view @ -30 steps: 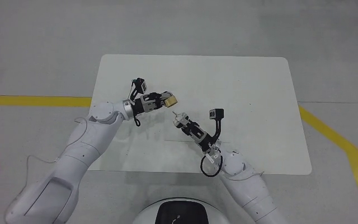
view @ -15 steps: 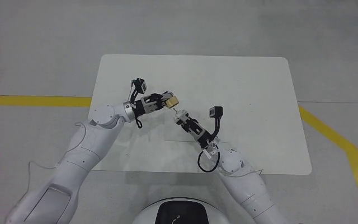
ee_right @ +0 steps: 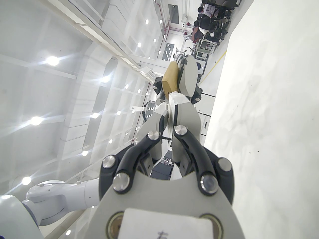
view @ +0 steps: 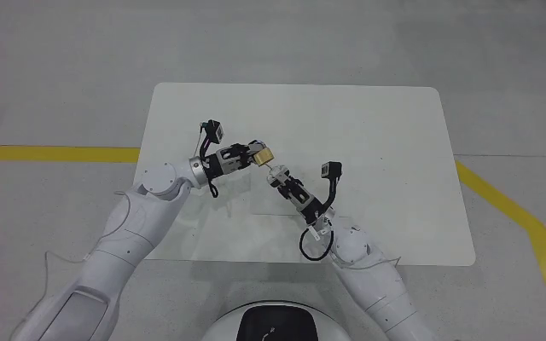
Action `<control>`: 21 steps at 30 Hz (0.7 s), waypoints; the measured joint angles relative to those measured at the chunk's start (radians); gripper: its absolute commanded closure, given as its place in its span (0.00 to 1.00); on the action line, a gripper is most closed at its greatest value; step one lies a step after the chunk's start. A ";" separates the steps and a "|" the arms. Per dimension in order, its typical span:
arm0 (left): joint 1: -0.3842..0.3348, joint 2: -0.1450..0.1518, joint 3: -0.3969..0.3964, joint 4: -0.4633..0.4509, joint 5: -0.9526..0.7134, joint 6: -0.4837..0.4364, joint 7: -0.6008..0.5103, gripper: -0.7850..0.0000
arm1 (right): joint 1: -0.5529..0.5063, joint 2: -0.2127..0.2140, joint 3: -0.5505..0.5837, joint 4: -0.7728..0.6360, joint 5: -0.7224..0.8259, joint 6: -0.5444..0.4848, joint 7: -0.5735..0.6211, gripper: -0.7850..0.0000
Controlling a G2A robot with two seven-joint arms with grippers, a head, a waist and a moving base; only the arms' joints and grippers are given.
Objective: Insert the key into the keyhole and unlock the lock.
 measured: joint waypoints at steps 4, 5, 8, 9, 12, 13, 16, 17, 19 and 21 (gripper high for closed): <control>0.004 -0.002 -0.008 -0.003 0.007 0.001 0.003 1.00 | -0.002 -0.002 0.001 -0.001 -0.012 -0.003 -0.017 1.00; 0.004 -0.002 -0.009 -0.003 0.010 0.001 0.004 1.00 | -0.002 -0.003 0.001 -0.001 -0.013 -0.003 -0.017 1.00; 0.004 -0.004 -0.010 -0.004 0.021 0.004 0.010 1.00 | -0.002 -0.004 0.001 0.000 -0.014 0.001 -0.018 1.00; 0.004 -0.004 -0.011 -0.004 0.027 0.004 0.014 1.00 | -0.002 -0.005 0.002 0.001 -0.016 0.002 -0.020 1.00; 0.005 -0.006 -0.012 -0.007 0.051 0.003 0.035 1.00 | -0.002 -0.006 0.002 0.001 -0.027 0.004 -0.028 1.00; 0.006 -0.007 -0.011 -0.010 0.060 0.004 0.043 1.00 | -0.003 -0.007 0.001 0.001 -0.031 0.005 -0.032 1.00; 0.009 -0.009 -0.013 -0.014 0.061 0.011 0.046 1.00 | 0.000 -0.010 -0.004 0.005 -0.040 0.013 -0.038 1.00; 0.009 -0.010 -0.014 -0.014 0.061 0.012 0.046 1.00 | 0.001 -0.010 -0.004 0.007 -0.041 0.015 -0.040 1.00; 0.010 -0.011 -0.016 -0.014 0.062 0.015 0.045 1.00 | 0.005 -0.012 -0.004 0.011 -0.042 0.016 -0.047 1.00; 0.011 -0.012 -0.019 -0.013 0.061 0.016 0.043 1.00 | 0.006 -0.013 -0.002 0.014 -0.045 0.013 -0.055 1.00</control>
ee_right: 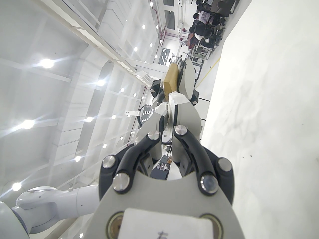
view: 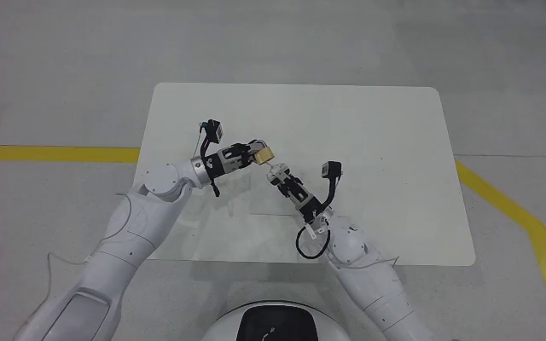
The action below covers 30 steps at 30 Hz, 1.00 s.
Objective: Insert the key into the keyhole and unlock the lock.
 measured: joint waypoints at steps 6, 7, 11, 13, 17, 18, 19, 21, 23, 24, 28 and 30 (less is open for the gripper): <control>0.006 -0.002 -0.013 0.013 -0.080 0.034 -0.095 1.00 | -0.007 0.002 0.017 -0.009 -0.020 -0.022 0.000 1.00; 0.006 -0.002 -0.013 0.014 -0.079 0.033 -0.091 1.00 | -0.008 0.003 0.021 -0.010 -0.039 -0.025 0.000 1.00; 0.006 -0.002 -0.013 0.013 -0.077 0.030 -0.082 1.00 | -0.008 0.003 0.022 -0.011 -0.037 -0.025 0.000 1.00; 0.006 -0.002 -0.013 0.013 -0.077 0.030 -0.082 1.00 | -0.008 0.003 0.021 -0.011 -0.037 -0.025 0.000 1.00; 0.006 -0.002 -0.013 0.013 -0.077 0.030 -0.082 1.00 | -0.008 0.003 0.021 -0.011 -0.037 -0.025 0.000 1.00; 0.006 -0.002 -0.013 0.013 -0.077 0.030 -0.082 1.00 | -0.008 0.003 0.021 -0.011 -0.037 -0.025 0.000 1.00; 0.007 -0.002 -0.013 0.014 -0.075 0.032 -0.081 1.00 | -0.008 0.003 0.021 -0.011 -0.037 -0.025 0.000 1.00; 0.012 -0.003 -0.014 0.009 -0.050 0.049 -0.042 1.00 | -0.009 0.003 0.022 -0.012 -0.037 -0.024 -0.002 1.00; 0.022 -0.009 -0.018 -0.016 -0.043 0.077 0.070 1.00 | -0.018 0.003 0.028 -0.031 -0.053 -0.031 -0.033 1.00; 0.027 -0.011 -0.021 -0.029 -0.049 0.089 0.118 1.00 | -0.026 0.002 0.032 -0.040 -0.070 -0.040 -0.063 1.00; 0.037 -0.023 -0.016 -0.092 -0.043 0.134 0.278 1.00 | -0.064 -0.008 0.046 -0.076 -0.195 -0.059 -0.260 1.00; 0.041 -0.031 -0.003 -0.110 -0.056 0.138 0.305 1.00 | -0.079 -0.015 0.042 -0.090 -0.265 -0.046 -0.370 1.00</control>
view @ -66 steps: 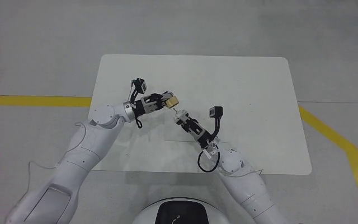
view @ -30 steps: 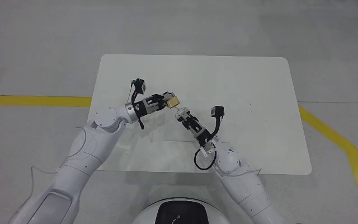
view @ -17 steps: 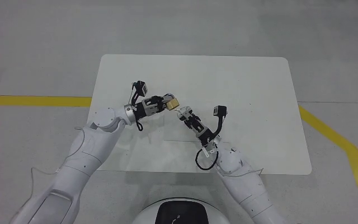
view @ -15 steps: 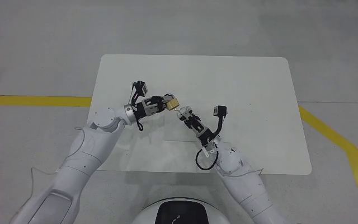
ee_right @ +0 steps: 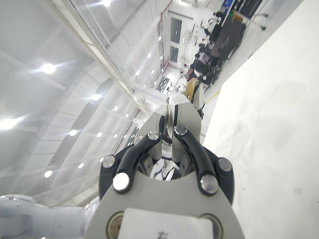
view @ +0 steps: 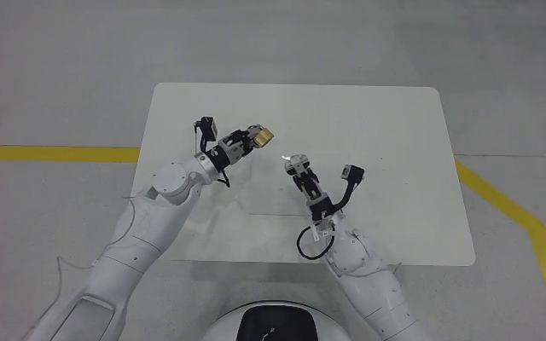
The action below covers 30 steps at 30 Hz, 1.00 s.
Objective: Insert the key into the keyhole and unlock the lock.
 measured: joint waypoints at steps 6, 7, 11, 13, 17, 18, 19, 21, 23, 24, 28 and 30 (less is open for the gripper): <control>-0.021 -0.038 0.063 0.034 -0.032 -0.060 0.057 1.00 | 0.002 -0.032 -0.059 0.007 -0.102 0.062 -0.234 1.00; -0.029 -0.046 0.077 0.048 -0.024 -0.087 0.070 1.00 | 0.008 -0.038 -0.068 0.017 -0.115 0.071 -0.264 1.00; -0.041 -0.068 0.108 0.080 -0.002 -0.170 0.111 1.00 | 0.027 -0.053 -0.085 0.045 -0.148 0.090 -0.344 1.00; -0.042 -0.075 0.110 0.093 0.016 -0.208 0.129 1.00 | 0.032 -0.059 -0.090 0.055 -0.154 0.090 -0.367 1.00; -0.037 -0.082 0.109 0.098 0.040 -0.232 0.142 1.00 | 0.040 -0.069 -0.098 0.069 -0.155 0.101 -0.376 1.00; -0.037 -0.083 0.108 0.099 0.042 -0.231 0.139 1.00 | 0.043 -0.071 -0.100 0.073 -0.153 0.106 -0.375 1.00; -0.037 -0.084 0.107 0.100 0.044 -0.229 0.133 1.00 | 0.047 -0.074 -0.102 0.078 -0.151 0.112 -0.373 1.00; -0.036 -0.087 0.106 0.101 0.046 -0.226 0.124 1.00 | 0.053 -0.078 -0.104 0.086 -0.148 0.117 -0.370 1.00; -0.035 -0.090 0.105 0.102 0.047 -0.224 0.120 1.00 | 0.057 -0.082 -0.104 0.093 -0.147 0.121 -0.371 1.00; -0.035 -0.092 0.104 0.102 0.048 -0.224 0.119 1.00 | 0.058 -0.083 -0.104 0.095 -0.147 0.122 -0.372 1.00; -0.035 -0.098 0.101 0.103 0.055 -0.222 0.114 1.00 | 0.062 -0.089 -0.096 0.104 -0.142 0.126 -0.378 1.00; -0.035 -0.101 0.098 0.104 0.057 -0.222 0.112 1.00 | 0.063 -0.091 -0.090 0.105 -0.141 0.127 -0.380 1.00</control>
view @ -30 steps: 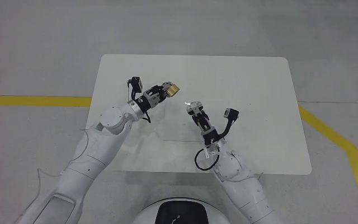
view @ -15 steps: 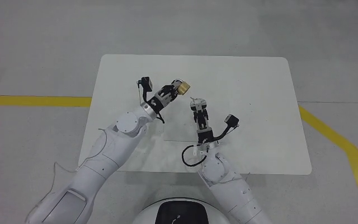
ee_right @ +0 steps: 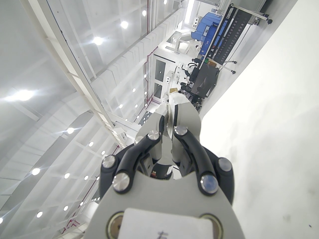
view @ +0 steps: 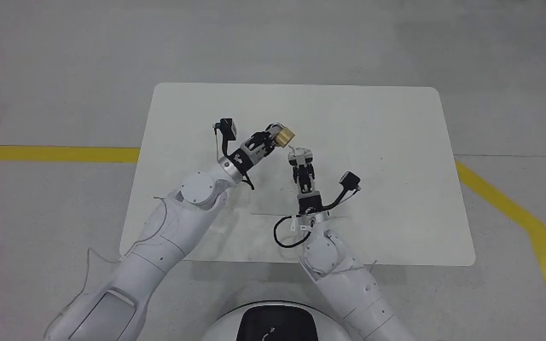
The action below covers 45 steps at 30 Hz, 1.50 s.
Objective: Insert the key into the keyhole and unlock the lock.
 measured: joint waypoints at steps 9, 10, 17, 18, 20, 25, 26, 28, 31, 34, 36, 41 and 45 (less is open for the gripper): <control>0.006 -0.011 -0.008 -0.006 0.033 -0.002 0.006 1.00 | -0.004 -0.009 0.014 0.003 -0.008 -0.001 0.016 1.00; 0.007 -0.012 -0.010 -0.006 0.037 -0.002 0.005 1.00 | -0.004 -0.010 0.016 0.002 -0.010 -0.001 0.017 1.00; 0.010 -0.018 -0.024 -0.002 0.035 -0.001 -0.022 1.00 | -0.007 -0.017 0.028 0.003 -0.013 0.002 0.013 1.00; 0.010 -0.019 -0.026 -0.001 0.038 -0.002 -0.023 1.00 | -0.008 -0.018 0.029 0.003 -0.013 0.001 0.012 1.00; 0.012 -0.020 -0.030 -0.002 0.046 -0.005 -0.023 1.00 | -0.010 -0.019 0.034 0.002 -0.014 -0.002 0.011 1.00; 0.016 -0.024 -0.036 -0.004 0.069 -0.004 -0.018 1.00 | -0.014 -0.024 0.042 0.000 -0.012 -0.003 0.015 1.00; 0.016 -0.025 -0.037 -0.004 0.071 -0.003 -0.018 1.00 | -0.014 -0.024 0.044 0.000 -0.013 -0.004 0.015 1.00; 0.018 -0.026 -0.040 -0.005 0.076 -0.001 -0.018 1.00 | -0.016 -0.026 0.046 0.000 -0.017 -0.005 0.018 1.00; 0.020 -0.028 -0.045 -0.007 0.081 0.001 -0.019 1.00 | -0.019 -0.029 0.048 0.000 -0.023 -0.002 0.020 1.00; 0.022 -0.030 -0.051 -0.009 0.089 0.002 -0.022 1.00 | -0.020 -0.031 0.050 0.000 -0.027 0.000 0.022 1.00; 0.023 -0.031 -0.054 -0.010 0.092 0.003 -0.023 1.00 | -0.021 -0.033 0.051 0.000 -0.029 0.001 0.022 1.00; 0.027 -0.034 -0.063 -0.013 0.100 0.005 -0.028 1.00 | -0.023 -0.037 0.055 0.000 -0.038 0.002 0.022 1.00; 0.030 -0.036 -0.068 -0.015 0.111 0.006 -0.027 1.00 | -0.025 -0.041 0.058 0.000 -0.040 0.004 0.026 1.00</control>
